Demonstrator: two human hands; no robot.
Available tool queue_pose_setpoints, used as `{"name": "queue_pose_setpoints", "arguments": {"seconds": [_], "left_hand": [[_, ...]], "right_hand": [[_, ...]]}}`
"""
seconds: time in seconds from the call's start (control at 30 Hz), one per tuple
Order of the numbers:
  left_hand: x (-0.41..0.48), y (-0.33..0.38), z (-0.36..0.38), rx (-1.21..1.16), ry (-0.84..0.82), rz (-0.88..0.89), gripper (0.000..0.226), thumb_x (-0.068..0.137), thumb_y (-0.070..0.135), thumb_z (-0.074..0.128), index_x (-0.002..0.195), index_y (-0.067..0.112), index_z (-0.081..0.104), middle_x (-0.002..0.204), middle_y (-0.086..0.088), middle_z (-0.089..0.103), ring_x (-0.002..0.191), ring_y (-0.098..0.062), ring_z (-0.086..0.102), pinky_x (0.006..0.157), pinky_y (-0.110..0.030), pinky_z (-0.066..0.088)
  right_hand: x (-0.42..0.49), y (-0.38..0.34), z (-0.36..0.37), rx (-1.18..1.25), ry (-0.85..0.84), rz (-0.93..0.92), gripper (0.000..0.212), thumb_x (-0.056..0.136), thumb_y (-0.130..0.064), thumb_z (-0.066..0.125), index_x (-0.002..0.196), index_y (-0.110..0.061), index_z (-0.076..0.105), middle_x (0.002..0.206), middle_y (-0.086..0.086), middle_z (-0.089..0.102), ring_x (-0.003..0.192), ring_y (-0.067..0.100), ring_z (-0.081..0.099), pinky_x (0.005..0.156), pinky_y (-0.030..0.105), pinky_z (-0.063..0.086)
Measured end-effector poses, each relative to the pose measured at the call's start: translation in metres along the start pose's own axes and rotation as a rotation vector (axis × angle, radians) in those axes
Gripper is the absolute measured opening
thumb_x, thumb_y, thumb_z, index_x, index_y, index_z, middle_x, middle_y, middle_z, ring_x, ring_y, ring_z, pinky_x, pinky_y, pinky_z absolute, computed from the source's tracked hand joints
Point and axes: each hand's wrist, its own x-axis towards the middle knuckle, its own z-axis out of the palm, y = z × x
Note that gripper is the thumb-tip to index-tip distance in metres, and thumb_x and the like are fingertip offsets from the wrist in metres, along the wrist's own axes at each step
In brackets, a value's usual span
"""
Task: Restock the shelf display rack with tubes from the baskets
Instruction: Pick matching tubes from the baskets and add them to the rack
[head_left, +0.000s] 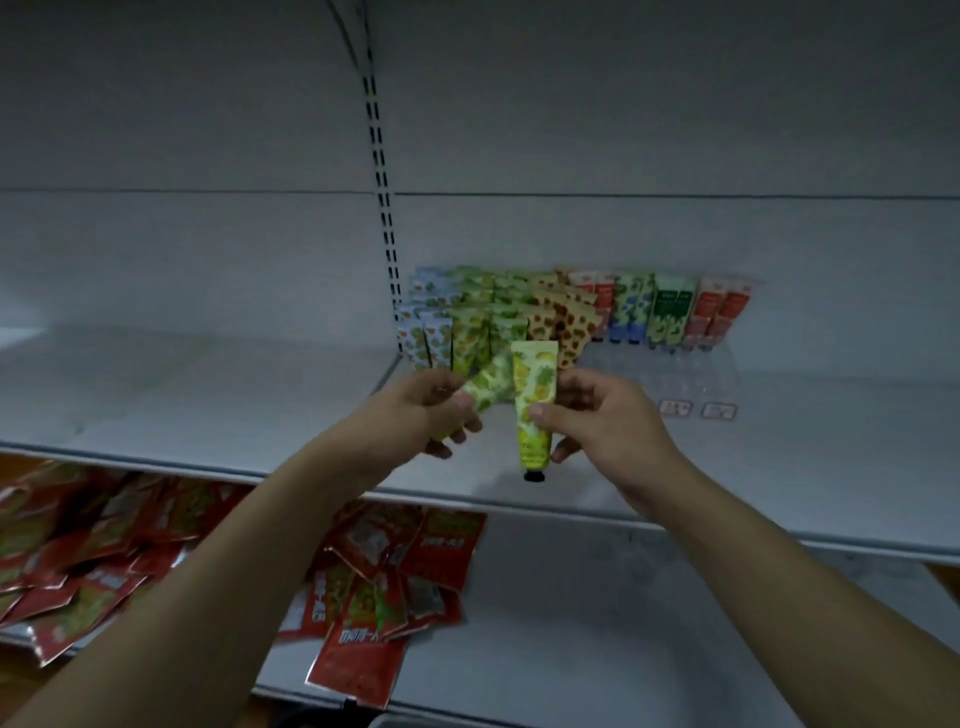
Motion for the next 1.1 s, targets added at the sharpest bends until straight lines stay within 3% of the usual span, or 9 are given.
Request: {"name": "queue_pose_setpoints", "arguments": {"seconds": [0.17, 0.3, 0.4, 0.5, 0.67, 0.8, 0.9, 1.0, 1.1], "left_hand": [[0.034, 0.013, 0.008, -0.300, 0.202, -0.003, 0.016, 0.094, 0.019, 0.057, 0.106, 0.010, 0.062, 0.094, -0.006, 0.065, 0.082, -0.020, 0.058, 0.067, -0.028, 0.045], [0.051, 0.017, 0.022, -0.441, 0.207, 0.011, 0.010, 0.090, 0.008, 0.061, 0.094, 0.008, 0.052, 0.083, -0.014, 0.066, 0.076, -0.029, 0.061, 0.069, -0.040, 0.051], [0.061, 0.020, 0.017, -0.470, 0.201, 0.035, 0.019, 0.099, 0.022, 0.048, 0.103, 0.007, 0.058, 0.098, -0.014, 0.069, 0.087, -0.032, 0.065, 0.078, -0.048, 0.054], [0.070, 0.028, 0.004, -0.332, 0.205, 0.149, 0.029, 0.096, 0.039, 0.049, 0.110, 0.018, 0.063, 0.104, 0.000, 0.071, 0.097, -0.019, 0.067, 0.080, -0.039, 0.055], [0.088, 0.043, -0.018, -0.064, 0.389, 0.312, 0.027, 0.079, 0.034, 0.075, 0.093, 0.017, 0.057, 0.091, -0.012, 0.066, 0.084, -0.027, 0.065, 0.073, -0.045, 0.053], [0.101, 0.047, -0.034, 0.021, 0.308, 0.404, 0.029, 0.080, 0.026, 0.075, 0.102, 0.023, 0.057, 0.086, -0.015, 0.063, 0.075, -0.025, 0.065, 0.069, -0.046, 0.053], [0.105, 0.042, -0.035, 0.059, 0.319, 0.388, 0.017, 0.082, 0.018, 0.073, 0.092, 0.019, 0.058, 0.083, -0.004, 0.067, 0.075, -0.021, 0.067, 0.070, -0.047, 0.057], [0.109, 0.036, -0.041, 0.123, 0.420, 0.356, 0.019, 0.080, 0.019, 0.074, 0.078, 0.015, 0.056, 0.075, -0.002, 0.066, 0.069, -0.020, 0.064, 0.063, -0.038, 0.052], [0.109, 0.037, -0.051, 0.168, 0.505, 0.374, 0.019, 0.079, 0.019, 0.076, 0.078, 0.016, 0.057, 0.078, 0.000, 0.066, 0.073, -0.016, 0.063, 0.065, -0.032, 0.049]], "right_hand": [[0.034, -0.022, 0.004, 0.116, 0.047, 0.000, 0.020, 0.088, -0.017, 0.067, 0.091, 0.002, 0.064, 0.085, 0.018, 0.063, 0.067, 0.021, 0.060, 0.058, 0.029, 0.053], [0.054, -0.039, 0.012, 0.230, -0.028, 0.023, 0.012, 0.088, -0.018, 0.065, 0.078, -0.011, 0.068, 0.073, 0.006, 0.066, 0.065, 0.018, 0.062, 0.057, 0.029, 0.051], [0.070, -0.038, 0.016, 0.175, 0.080, 0.037, 0.018, 0.084, -0.022, 0.071, 0.069, -0.012, 0.066, 0.068, 0.006, 0.061, 0.067, 0.022, 0.057, 0.064, 0.035, 0.047], [0.085, -0.041, 0.019, 0.006, 0.199, -0.076, 0.024, 0.080, -0.024, 0.075, 0.064, -0.011, 0.063, 0.064, 0.006, 0.055, 0.064, 0.016, 0.052, 0.062, 0.032, 0.041], [0.108, -0.056, 0.025, -0.224, 0.248, -0.209, 0.007, 0.083, -0.018, 0.071, 0.077, -0.015, 0.069, 0.071, -0.004, 0.061, 0.071, 0.012, 0.057, 0.066, 0.029, 0.046], [0.112, -0.064, 0.012, -0.280, 0.201, -0.258, 0.013, 0.090, -0.024, 0.064, 0.099, -0.018, 0.073, 0.092, -0.002, 0.069, 0.072, 0.010, 0.062, 0.067, 0.025, 0.051], [0.112, -0.061, 0.000, -0.427, 0.191, -0.286, 0.047, 0.088, -0.021, 0.067, 0.130, -0.039, 0.055, 0.115, -0.001, 0.063, 0.078, 0.014, 0.061, 0.078, 0.033, 0.055], [0.112, -0.051, 0.003, -0.583, 0.097, -0.264, 0.077, 0.089, -0.018, 0.066, 0.143, -0.052, 0.023, 0.097, -0.005, 0.056, 0.059, 0.015, 0.054, 0.056, 0.020, 0.045], [0.120, -0.045, 0.004, -0.627, 0.140, -0.254, 0.041, 0.089, -0.027, 0.065, 0.128, -0.029, 0.054, 0.090, 0.003, 0.063, 0.062, 0.021, 0.058, 0.056, 0.028, 0.043]]}}
